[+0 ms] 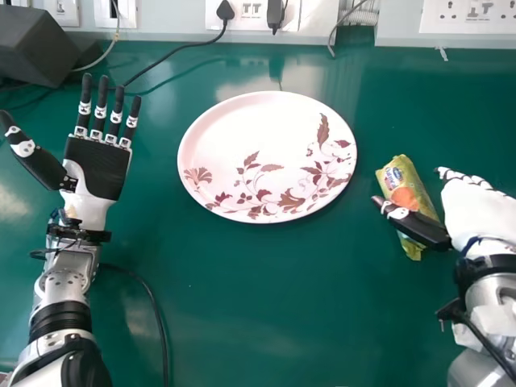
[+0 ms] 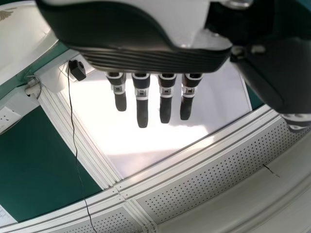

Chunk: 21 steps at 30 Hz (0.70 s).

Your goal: Pick up biscuit and place it in the plate

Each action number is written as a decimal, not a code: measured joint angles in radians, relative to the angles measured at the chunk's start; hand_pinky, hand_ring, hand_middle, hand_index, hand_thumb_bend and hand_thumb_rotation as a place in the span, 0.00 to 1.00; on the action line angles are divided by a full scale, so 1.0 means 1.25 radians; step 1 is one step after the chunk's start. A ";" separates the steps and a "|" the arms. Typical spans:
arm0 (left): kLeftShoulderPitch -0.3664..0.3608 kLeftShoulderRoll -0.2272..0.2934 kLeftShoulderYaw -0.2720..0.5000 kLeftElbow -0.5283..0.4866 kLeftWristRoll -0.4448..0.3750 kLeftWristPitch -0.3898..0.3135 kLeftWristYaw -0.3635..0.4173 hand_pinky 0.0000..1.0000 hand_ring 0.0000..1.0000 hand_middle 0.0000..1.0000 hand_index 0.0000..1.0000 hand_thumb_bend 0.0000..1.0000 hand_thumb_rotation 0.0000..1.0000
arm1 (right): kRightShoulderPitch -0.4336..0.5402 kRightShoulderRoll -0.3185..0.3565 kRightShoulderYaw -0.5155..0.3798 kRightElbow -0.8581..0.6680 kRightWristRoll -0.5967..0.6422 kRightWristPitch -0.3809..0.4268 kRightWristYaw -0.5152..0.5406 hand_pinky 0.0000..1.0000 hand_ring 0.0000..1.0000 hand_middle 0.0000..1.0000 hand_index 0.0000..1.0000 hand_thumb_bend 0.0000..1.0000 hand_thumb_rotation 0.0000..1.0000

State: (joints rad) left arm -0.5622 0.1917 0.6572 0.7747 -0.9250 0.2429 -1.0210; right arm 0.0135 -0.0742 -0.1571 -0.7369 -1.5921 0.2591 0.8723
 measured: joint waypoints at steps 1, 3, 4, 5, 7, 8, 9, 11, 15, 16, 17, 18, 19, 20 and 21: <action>0.000 0.000 0.000 0.000 0.000 -0.001 0.000 0.98 0.88 0.93 0.93 1.00 0.63 | 0.000 -0.001 0.000 0.006 0.000 0.001 0.000 0.95 1.00 1.00 1.00 1.00 0.69; 0.000 0.000 0.000 0.002 0.001 -0.008 -0.003 0.97 0.87 0.93 0.93 1.00 0.65 | 0.000 -0.006 0.000 0.015 0.000 0.006 0.000 0.96 1.00 1.00 1.00 1.00 0.69; -0.001 -0.001 0.000 0.003 0.001 -0.010 -0.005 0.96 0.87 0.93 0.93 1.00 0.65 | 0.000 -0.008 0.000 0.018 0.000 0.008 0.000 0.96 1.00 1.00 1.00 1.00 0.69; -0.001 0.000 0.000 0.003 0.000 -0.011 -0.008 0.96 0.86 0.93 0.92 1.00 0.64 | 0.000 -0.012 0.000 0.024 0.000 0.010 -0.003 0.96 1.00 1.00 1.00 1.00 0.69; -0.001 -0.001 0.000 0.003 0.000 -0.011 -0.008 0.95 0.86 0.93 0.92 1.00 0.64 | 0.000 -0.018 0.000 0.041 0.003 0.015 -0.009 0.96 1.00 1.00 1.00 1.00 0.69; -0.001 -0.001 0.000 0.003 0.000 -0.011 -0.008 0.95 0.86 0.93 0.92 1.00 0.64 | 0.000 -0.019 0.000 0.046 0.004 0.018 -0.013 0.96 1.00 1.00 1.00 1.00 0.69; -0.001 -0.001 0.000 0.003 0.000 -0.010 -0.008 0.95 0.86 0.93 0.92 1.00 0.64 | 0.000 -0.022 0.001 0.051 0.006 0.021 -0.017 0.96 1.00 1.00 1.00 1.00 0.69; 0.000 -0.001 0.000 0.003 -0.001 -0.009 -0.008 0.94 0.85 0.92 0.92 1.00 0.64 | 0.000 -0.031 0.001 0.065 0.008 0.027 -0.028 0.96 1.00 1.00 1.00 1.00 0.69; 0.000 -0.001 0.000 0.003 -0.001 -0.009 -0.010 0.94 0.86 0.92 0.93 1.00 0.64 | 0.000 -0.040 0.003 0.079 0.013 0.034 -0.034 0.97 1.00 1.00 1.00 1.00 0.68; 0.000 -0.001 0.000 0.003 -0.001 -0.009 -0.011 0.94 0.86 0.92 0.93 1.00 0.65 | 0.000 -0.043 0.003 0.084 0.014 0.038 -0.035 0.97 1.00 1.00 1.00 1.00 0.68; 0.000 -0.001 0.000 0.003 -0.001 -0.009 -0.011 0.94 0.86 0.92 0.93 1.00 0.65 | -0.001 -0.046 0.004 0.091 0.015 0.042 -0.036 0.96 1.00 1.00 1.00 1.00 0.68; 0.000 -0.001 0.000 0.002 -0.001 -0.008 -0.011 0.94 0.86 0.92 0.93 1.00 0.65 | -0.001 -0.050 0.005 0.102 0.017 0.043 -0.036 0.96 1.00 1.00 1.00 1.00 0.68; 0.000 -0.001 0.000 0.002 -0.001 -0.008 -0.011 0.94 0.86 0.92 0.93 1.00 0.65 | -0.001 -0.051 0.005 0.103 0.017 0.044 -0.036 0.96 1.00 1.00 1.00 1.00 0.69; 0.001 -0.001 0.000 0.001 -0.001 -0.008 -0.011 0.94 0.86 0.92 0.93 1.00 0.65 | -0.002 -0.054 0.006 0.106 0.018 0.048 -0.037 0.96 1.00 1.00 1.00 1.00 0.70; 0.001 -0.002 0.000 -0.001 -0.002 -0.006 -0.011 0.94 0.86 0.93 0.93 1.00 0.65 | -0.003 -0.062 0.008 0.110 0.018 0.052 -0.039 0.95 1.00 1.00 1.00 1.00 0.70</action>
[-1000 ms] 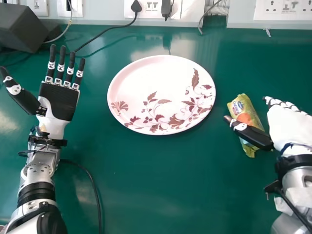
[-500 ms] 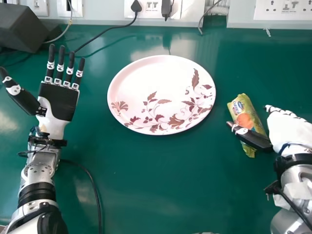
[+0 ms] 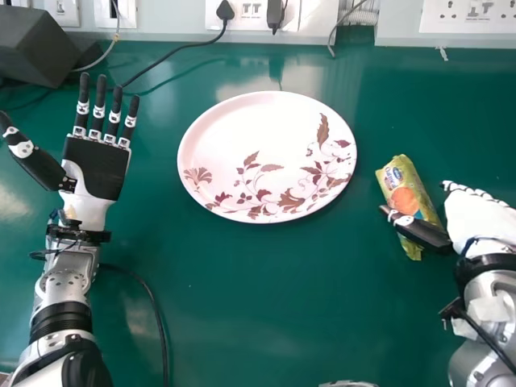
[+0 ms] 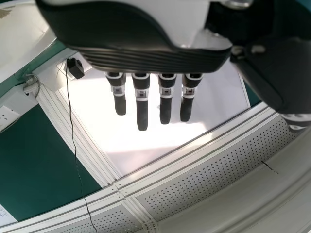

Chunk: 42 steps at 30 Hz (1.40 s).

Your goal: Pick up biscuit and place it in the plate

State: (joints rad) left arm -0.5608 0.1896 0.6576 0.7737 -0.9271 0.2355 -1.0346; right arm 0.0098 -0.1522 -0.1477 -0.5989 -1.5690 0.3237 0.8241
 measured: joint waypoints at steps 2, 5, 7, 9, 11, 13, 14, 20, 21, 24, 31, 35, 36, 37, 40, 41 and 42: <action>0.001 -0.001 0.000 -0.003 0.000 0.001 0.000 0.94 0.86 0.92 0.93 1.00 0.65 | -0.001 -0.005 0.002 0.004 0.001 0.003 -0.003 0.95 1.00 1.00 1.00 1.00 0.70; 0.003 -0.003 0.000 -0.008 0.000 0.001 0.001 0.95 0.86 0.92 0.93 1.00 0.64 | -0.005 -0.013 0.008 0.014 0.005 0.006 -0.005 0.95 1.00 1.00 1.00 1.00 0.70; 0.005 -0.005 0.000 -0.012 -0.001 0.001 0.001 0.94 0.86 0.92 0.93 1.00 0.63 | -0.009 -0.015 0.011 0.019 0.008 0.009 -0.006 0.95 1.00 1.00 1.00 1.00 0.70; 0.006 -0.007 0.000 -0.014 -0.005 0.003 0.001 0.94 0.86 0.93 0.93 1.00 0.63 | -0.013 -0.020 0.016 0.023 0.012 0.013 -0.006 0.95 1.00 1.00 1.00 1.00 0.69; 0.009 -0.008 0.001 -0.018 -0.015 0.008 0.002 0.95 0.86 0.92 0.93 1.00 0.62 | -0.016 -0.024 0.023 0.029 0.016 0.017 -0.009 0.95 1.00 1.00 1.00 1.00 0.70; 0.010 -0.009 0.001 -0.021 -0.020 0.009 0.006 0.94 0.86 0.92 0.93 1.00 0.61 | -0.019 -0.027 0.031 0.036 0.019 0.019 -0.018 0.95 1.00 1.00 1.00 1.00 0.70; 0.010 -0.010 0.001 -0.021 -0.023 0.009 0.006 0.94 0.86 0.92 0.93 1.00 0.61 | -0.020 -0.027 0.035 0.040 0.020 0.020 -0.024 0.94 1.00 1.00 1.00 1.00 0.69; 0.012 -0.010 0.001 -0.021 -0.024 0.008 0.006 0.94 0.86 0.91 0.93 1.00 0.62 | -0.031 -0.033 0.055 0.071 0.021 0.036 -0.058 0.94 1.00 1.00 1.00 1.00 0.69; 0.012 -0.011 0.001 -0.021 -0.024 0.008 0.006 0.94 0.86 0.91 0.93 1.00 0.62 | -0.033 -0.034 0.061 0.078 0.021 0.039 -0.064 0.94 1.00 1.00 1.00 1.00 0.69; 0.012 -0.011 0.001 -0.021 -0.025 0.008 0.006 0.94 0.86 0.91 0.93 1.00 0.62 | -0.037 -0.035 0.073 0.089 0.021 0.046 -0.073 0.93 1.00 1.00 1.00 1.00 0.69; 0.012 -0.011 0.000 -0.023 -0.026 0.010 0.014 0.95 0.86 0.92 0.93 1.00 0.62 | -0.050 -0.039 0.093 0.104 0.021 0.057 -0.083 0.87 0.96 0.98 1.00 0.94 0.68; 0.011 -0.008 0.001 -0.021 -0.029 0.027 0.014 0.94 0.86 0.92 0.94 1.00 0.63 | -0.059 -0.045 0.100 0.108 0.017 0.063 -0.087 0.79 0.90 0.95 1.00 0.83 0.55; 0.011 -0.007 0.001 -0.020 -0.028 0.033 0.014 0.94 0.86 0.92 0.94 1.00 0.62 | -0.060 -0.046 0.101 0.109 0.016 0.063 -0.090 0.77 0.89 0.94 1.00 0.81 0.51; 0.011 -0.005 0.001 -0.020 -0.030 0.042 0.016 0.94 0.86 0.92 0.94 1.00 0.62 | -0.063 -0.048 0.102 0.109 0.016 0.064 -0.093 0.74 0.88 0.93 1.00 0.79 0.47; 0.010 -0.002 0.001 -0.017 -0.032 0.060 0.019 0.93 0.86 0.92 0.94 1.00 0.62 | -0.065 -0.053 0.105 0.110 0.016 0.067 -0.097 0.68 0.84 0.90 0.99 0.74 0.36; 0.007 0.001 0.003 -0.011 -0.032 0.068 0.020 0.93 0.86 0.92 0.94 1.00 0.62 | -0.066 -0.057 0.106 0.110 0.016 0.067 -0.100 0.65 0.83 0.89 0.97 0.73 0.31; 0.005 0.003 0.004 -0.007 -0.035 0.074 0.020 0.92 0.86 0.92 0.94 1.00 0.62 | -0.066 -0.059 0.107 0.110 0.017 0.067 -0.100 0.64 0.82 0.88 0.97 0.72 0.30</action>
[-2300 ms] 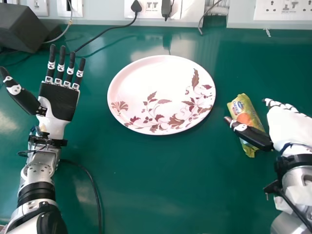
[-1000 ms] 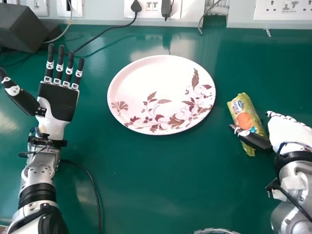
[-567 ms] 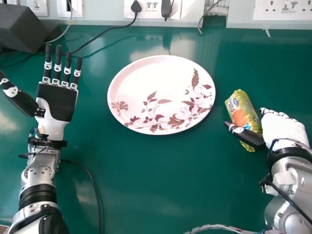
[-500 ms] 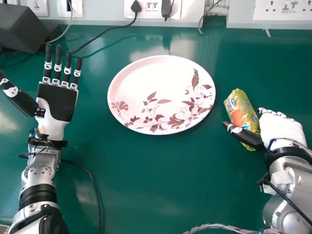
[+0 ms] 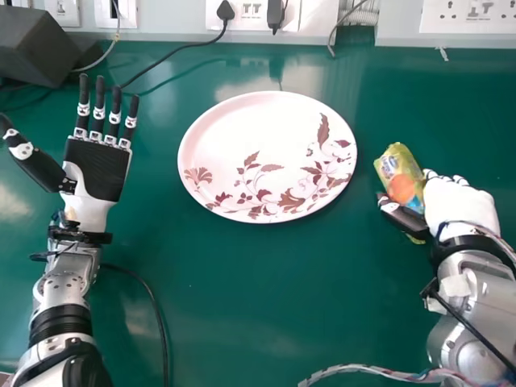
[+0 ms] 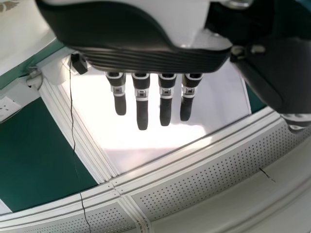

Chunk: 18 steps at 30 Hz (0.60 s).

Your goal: Pick up biscuit and place it in the plate

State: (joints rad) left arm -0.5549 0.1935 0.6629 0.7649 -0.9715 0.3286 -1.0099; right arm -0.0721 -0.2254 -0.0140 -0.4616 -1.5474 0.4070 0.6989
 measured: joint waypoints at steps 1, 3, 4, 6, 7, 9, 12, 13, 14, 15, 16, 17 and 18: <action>-0.004 0.003 0.005 0.009 -0.008 0.009 0.000 0.92 0.86 0.92 0.94 1.00 0.62 | 0.000 -0.003 0.001 0.000 0.001 0.000 -0.005 0.62 0.80 0.87 0.97 0.69 0.27; -0.010 0.007 0.016 0.022 -0.025 0.024 -0.003 0.92 0.86 0.91 0.94 1.00 0.62 | 0.000 -0.004 0.002 0.000 0.003 0.000 -0.007 0.58 0.76 0.84 0.96 0.65 0.21; -0.012 0.008 0.018 0.026 -0.026 0.031 -0.006 0.92 0.86 0.91 0.94 1.00 0.62 | 0.000 -0.005 0.002 0.000 0.003 0.000 -0.008 0.57 0.74 0.83 0.96 0.63 0.20; -0.015 0.010 0.022 0.030 -0.027 0.043 -0.007 0.92 0.86 0.91 0.94 1.00 0.62 | 0.000 -0.008 0.002 0.000 0.005 0.000 -0.010 0.54 0.70 0.79 0.94 0.61 0.15; -0.015 0.009 0.025 0.030 -0.027 0.046 -0.007 0.92 0.86 0.91 0.94 1.00 0.61 | 0.000 -0.009 0.002 0.000 0.006 0.000 -0.011 0.54 0.69 0.77 0.94 0.59 0.13; -0.017 0.009 0.031 0.032 -0.032 0.055 -0.005 0.92 0.86 0.91 0.93 1.00 0.61 | 0.000 -0.009 0.002 -0.001 0.009 0.001 -0.019 0.53 0.66 0.73 0.92 0.57 0.07; -0.023 0.013 0.048 0.045 -0.059 0.093 0.007 0.92 0.86 0.91 0.93 1.00 0.61 | 0.001 -0.011 0.002 -0.003 0.012 0.004 -0.025 0.48 0.60 0.54 0.86 0.54 0.01; -0.024 0.013 0.054 0.048 -0.063 0.105 0.017 0.92 0.86 0.91 0.93 1.00 0.61 | 0.001 -0.012 0.001 -0.004 0.013 0.006 -0.027 0.46 0.58 0.52 0.84 0.53 0.00; -0.025 0.013 0.059 0.048 -0.073 0.118 0.029 0.92 0.86 0.91 0.93 1.00 0.61 | 0.001 -0.013 0.001 -0.006 0.014 0.006 -0.030 0.45 0.57 0.51 0.83 0.53 0.00; -0.025 0.013 0.063 0.048 -0.081 0.132 0.040 0.92 0.86 0.91 0.93 1.00 0.61 | 0.001 -0.013 0.001 -0.009 0.016 0.007 -0.031 0.44 0.56 0.50 0.82 0.53 0.00; -0.024 0.013 0.064 0.048 -0.087 0.142 0.046 0.93 0.86 0.91 0.93 1.00 0.61 | 0.002 -0.014 0.001 -0.012 0.017 0.007 -0.031 0.43 0.50 0.51 0.82 0.52 0.00; -0.024 0.013 0.066 0.048 -0.089 0.153 0.052 0.93 0.85 0.91 0.93 1.00 0.62 | 0.003 -0.015 0.001 -0.014 0.018 0.008 -0.030 0.43 0.46 0.52 0.82 0.51 0.00; -0.024 0.014 0.067 0.048 -0.090 0.164 0.054 0.93 0.86 0.91 0.94 1.00 0.62 | 0.004 -0.016 0.001 -0.016 0.018 0.008 -0.030 0.42 0.44 0.52 0.81 0.50 0.00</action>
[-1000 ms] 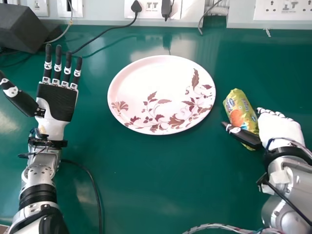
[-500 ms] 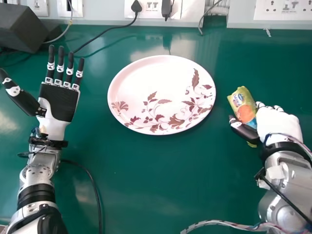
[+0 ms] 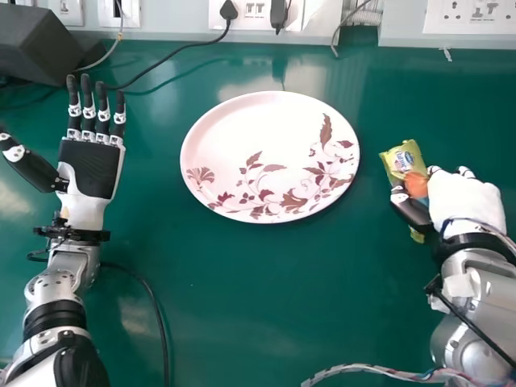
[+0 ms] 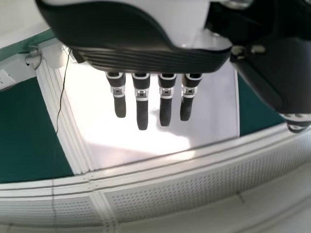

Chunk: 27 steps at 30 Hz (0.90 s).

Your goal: Pick up biscuit and place it in the plate

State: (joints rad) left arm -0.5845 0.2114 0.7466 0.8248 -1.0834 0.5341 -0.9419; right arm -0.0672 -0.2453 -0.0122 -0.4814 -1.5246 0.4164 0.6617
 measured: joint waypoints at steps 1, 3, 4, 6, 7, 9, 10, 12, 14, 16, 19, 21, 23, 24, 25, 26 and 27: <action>0.000 0.000 0.000 0.000 0.000 0.003 0.001 0.93 0.85 0.91 0.94 1.00 0.62 | 0.000 -0.001 0.000 0.000 0.000 0.000 0.000 0.42 0.44 0.52 0.81 0.50 0.00; 0.001 0.000 0.002 -0.001 -0.002 0.014 0.008 0.93 0.85 0.91 0.93 1.00 0.62 | 0.000 -0.002 0.000 -0.003 0.000 0.000 0.000 0.42 0.43 0.52 0.80 0.50 0.00; 0.001 0.000 0.005 -0.002 -0.003 0.020 0.011 0.93 0.85 0.91 0.93 1.00 0.62 | 0.001 -0.002 0.000 -0.004 0.000 0.000 0.000 0.40 0.42 0.53 0.79 0.50 0.00; 0.001 0.000 0.008 -0.001 -0.008 0.030 0.012 0.94 0.85 0.91 0.94 1.00 0.62 | 0.003 -0.002 0.000 -0.006 0.001 0.000 0.000 0.38 0.41 0.53 0.78 0.50 0.00; 0.001 0.002 0.011 0.003 -0.013 0.041 0.012 0.94 0.85 0.91 0.94 1.00 0.63 | 0.003 -0.002 0.000 -0.007 0.001 0.000 0.000 0.37 0.41 0.53 0.78 0.50 0.00; 0.001 0.005 0.013 0.007 -0.022 0.055 0.012 0.94 0.85 0.91 0.94 1.00 0.62 | 0.003 -0.002 0.000 -0.008 0.001 0.000 0.000 0.35 0.41 0.53 0.77 0.50 0.00; 0.001 0.006 0.013 0.008 -0.022 0.059 0.012 0.94 0.85 0.91 0.94 1.00 0.62 | 0.003 -0.001 0.000 -0.008 0.001 0.000 0.000 0.34 0.40 0.53 0.77 0.50 0.00; 0.002 0.006 0.013 0.007 -0.022 0.059 0.013 0.94 0.85 0.91 0.94 1.00 0.62 | 0.004 -0.001 0.000 -0.009 0.001 0.001 0.000 0.32 0.40 0.52 0.76 0.50 0.00; 0.002 0.006 0.012 0.006 -0.021 0.053 0.013 0.94 0.86 0.91 0.94 1.00 0.61 | 0.005 -0.001 0.000 -0.011 0.001 0.001 0.000 0.30 0.39 0.51 0.75 0.50 0.00; 0.004 0.005 0.011 0.003 -0.021 0.046 0.015 0.94 0.86 0.91 0.94 1.00 0.62 | 0.005 -0.001 0.000 -0.011 0.002 0.001 0.000 0.29 0.39 0.51 0.74 0.50 0.00; 0.005 0.003 0.011 -0.001 -0.020 0.040 0.021 0.95 0.85 0.91 0.93 1.00 0.62 | 0.007 -0.001 0.000 -0.012 0.001 0.001 0.000 0.26 0.39 0.50 0.62 0.50 0.00; 0.008 -0.002 0.010 -0.012 -0.015 0.026 0.026 0.95 0.85 0.91 0.93 1.00 0.62 | 0.007 -0.001 0.000 -0.013 0.001 0.001 0.000 0.23 0.39 0.50 0.52 0.50 0.00; 0.011 -0.008 0.009 -0.024 -0.006 0.011 0.042 0.95 0.85 0.91 0.93 1.00 0.62 | 0.009 0.000 0.000 -0.014 0.001 0.001 0.000 0.22 0.40 0.49 0.51 0.50 0.00; 0.012 -0.009 0.009 -0.027 -0.003 0.010 0.046 0.95 0.85 0.90 0.93 1.00 0.62 | 0.010 0.000 0.000 -0.015 0.001 0.001 -0.001 0.21 0.40 0.49 0.50 0.50 0.00; 0.012 -0.010 0.010 -0.030 -0.001 0.010 0.053 0.95 0.85 0.90 0.93 1.00 0.62 | 0.011 0.000 0.000 -0.016 0.001 0.001 -0.001 0.21 0.40 0.49 0.50 0.50 0.00; 0.012 -0.010 0.010 -0.031 0.000 0.010 0.057 0.95 0.85 0.90 0.93 1.00 0.62 | 0.012 0.000 0.000 -0.017 0.001 0.001 -0.001 0.20 0.40 0.49 0.50 0.50 0.00; 0.013 -0.011 0.010 -0.032 0.000 0.010 0.060 0.95 0.85 0.90 0.93 1.00 0.62 | 0.013 0.000 0.000 -0.018 0.001 0.002 -0.001 0.20 0.40 0.49 0.50 0.50 0.00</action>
State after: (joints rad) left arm -0.5684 0.1977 0.7586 0.7842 -1.0834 0.5462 -0.8675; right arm -0.0515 -0.2455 -0.0122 -0.5038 -1.5230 0.4183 0.6600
